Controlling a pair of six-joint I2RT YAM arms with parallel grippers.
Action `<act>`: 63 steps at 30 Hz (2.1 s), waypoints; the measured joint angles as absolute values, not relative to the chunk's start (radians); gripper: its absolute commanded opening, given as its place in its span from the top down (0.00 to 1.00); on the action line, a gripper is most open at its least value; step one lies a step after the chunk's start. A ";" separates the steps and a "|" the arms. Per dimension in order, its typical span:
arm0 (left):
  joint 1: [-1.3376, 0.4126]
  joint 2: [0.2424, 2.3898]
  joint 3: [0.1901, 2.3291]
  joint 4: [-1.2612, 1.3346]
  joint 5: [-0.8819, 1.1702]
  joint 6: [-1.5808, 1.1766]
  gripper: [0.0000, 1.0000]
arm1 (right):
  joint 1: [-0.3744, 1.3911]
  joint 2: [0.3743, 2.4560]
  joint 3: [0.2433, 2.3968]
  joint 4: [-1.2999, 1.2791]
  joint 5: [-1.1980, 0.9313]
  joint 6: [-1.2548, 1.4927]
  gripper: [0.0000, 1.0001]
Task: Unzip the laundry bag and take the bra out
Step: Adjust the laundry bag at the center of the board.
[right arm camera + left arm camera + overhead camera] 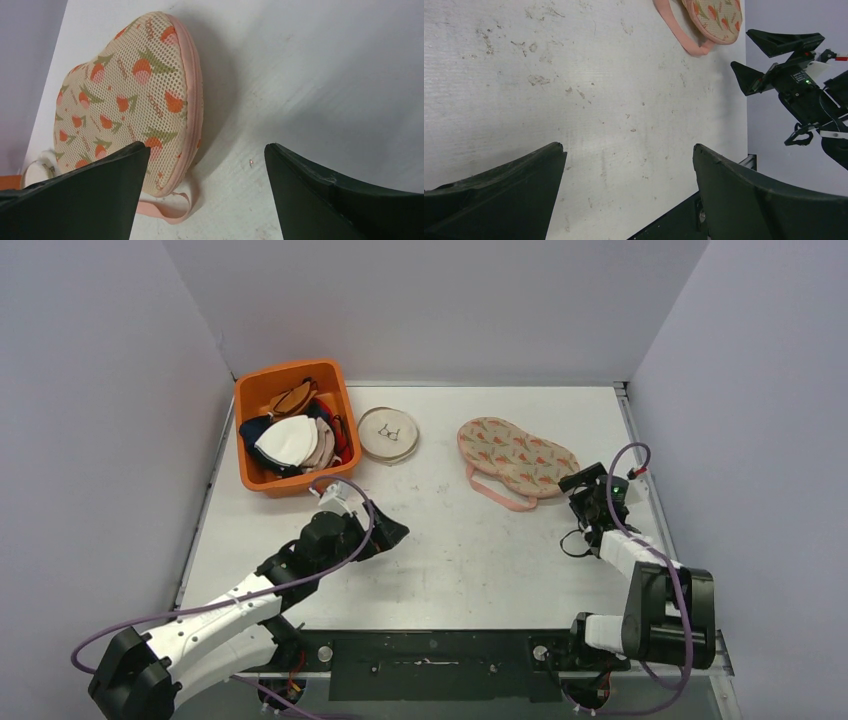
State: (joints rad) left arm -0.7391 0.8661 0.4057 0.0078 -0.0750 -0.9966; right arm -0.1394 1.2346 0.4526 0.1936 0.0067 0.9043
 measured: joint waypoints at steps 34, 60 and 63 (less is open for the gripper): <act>-0.743 0.859 0.313 0.057 -0.088 -1.036 0.11 | 0.433 0.624 0.262 -0.153 0.006 1.011 0.10; -0.767 0.757 0.265 0.058 -0.029 -0.999 0.06 | 0.097 1.378 0.447 0.335 -0.046 0.767 0.06; -0.767 0.731 0.251 0.058 -0.030 -0.998 0.05 | 0.168 1.353 0.430 0.344 -0.056 0.767 0.07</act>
State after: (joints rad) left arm -0.7670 0.7307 0.2508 0.0582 -0.0296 -0.9981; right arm 0.1680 1.3525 0.4301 0.3435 -0.0563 0.7670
